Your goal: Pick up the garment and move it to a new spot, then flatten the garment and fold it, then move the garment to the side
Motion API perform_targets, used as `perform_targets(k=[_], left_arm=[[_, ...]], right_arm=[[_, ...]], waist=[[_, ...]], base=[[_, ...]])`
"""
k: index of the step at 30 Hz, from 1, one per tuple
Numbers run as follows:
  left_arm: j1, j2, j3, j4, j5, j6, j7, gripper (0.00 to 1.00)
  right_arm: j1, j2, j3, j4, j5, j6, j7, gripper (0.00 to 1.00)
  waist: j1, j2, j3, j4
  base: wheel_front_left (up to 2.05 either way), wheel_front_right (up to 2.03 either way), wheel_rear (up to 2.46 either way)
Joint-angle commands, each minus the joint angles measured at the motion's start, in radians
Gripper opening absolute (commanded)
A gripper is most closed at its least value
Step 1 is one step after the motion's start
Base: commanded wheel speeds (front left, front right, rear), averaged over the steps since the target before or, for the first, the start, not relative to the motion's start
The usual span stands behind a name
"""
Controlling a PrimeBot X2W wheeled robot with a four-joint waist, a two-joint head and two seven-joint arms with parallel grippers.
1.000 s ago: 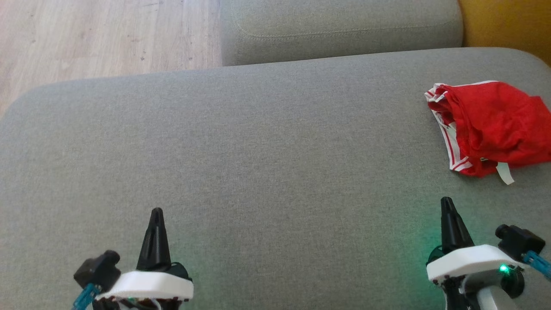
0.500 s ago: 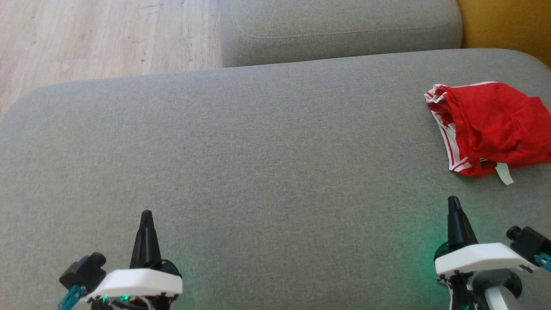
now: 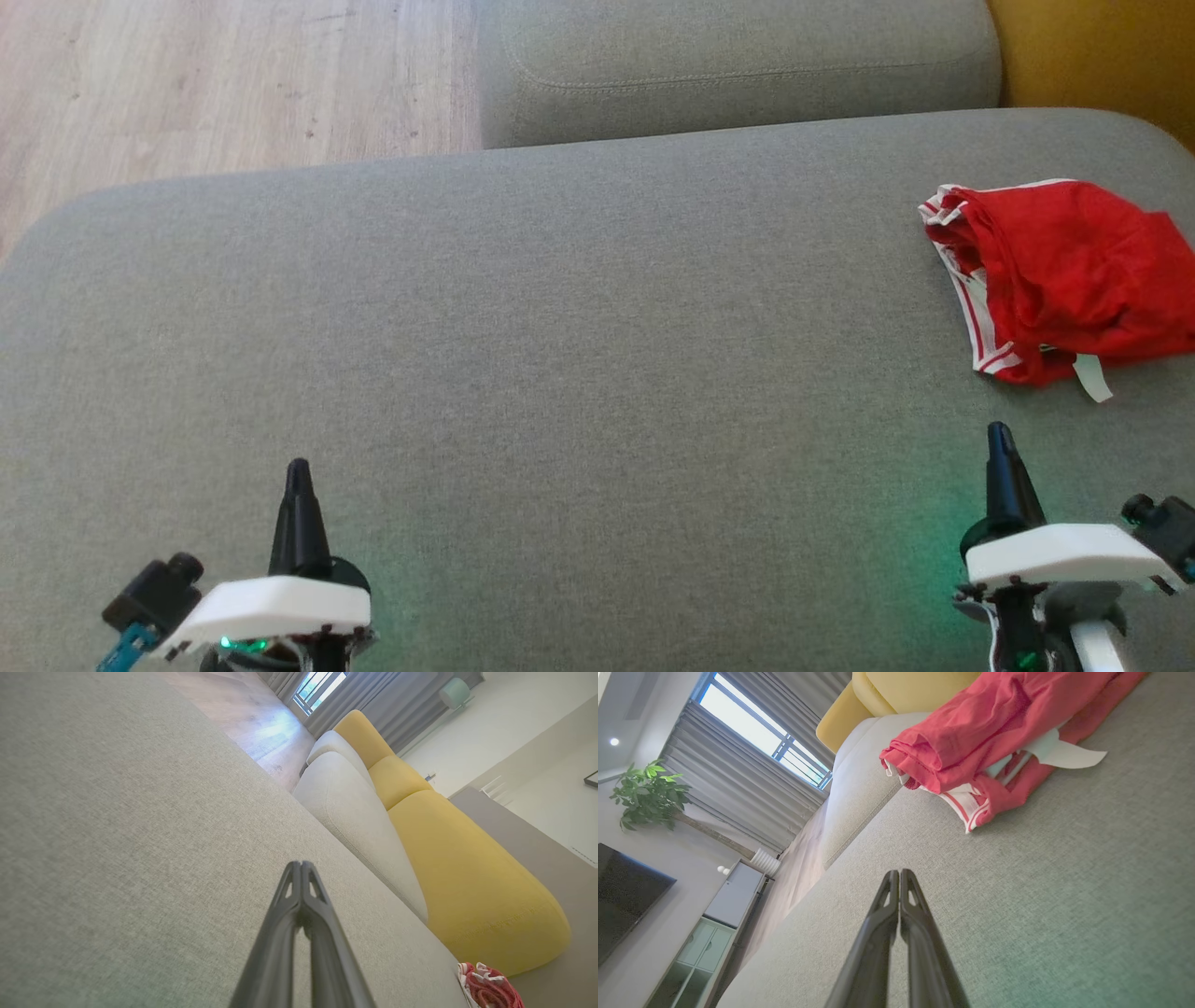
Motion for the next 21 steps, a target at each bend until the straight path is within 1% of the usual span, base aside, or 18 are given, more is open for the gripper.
perform_targets(k=[1, 21], left_arm=[[-0.056, 0.009, 0.026, -0.034, -0.024, -0.005, 0.008, 0.0], [-0.065, 0.011, 0.074, -0.038, -0.222, -0.013, 0.067, 0.0]], right_arm=[[-0.054, -0.002, 0.003, -0.04, 0.029, 0.0, 0.008, 0.0], [-0.059, -0.003, -0.019, -0.063, 0.242, 0.0, 0.057, 0.0]], waist=[[0.0, 0.0, 0.0, 0.0], [0.0, 0.0, -0.007, 0.0]], base=[[0.0, 0.0, 0.0], [0.0, 0.0, 0.0]])
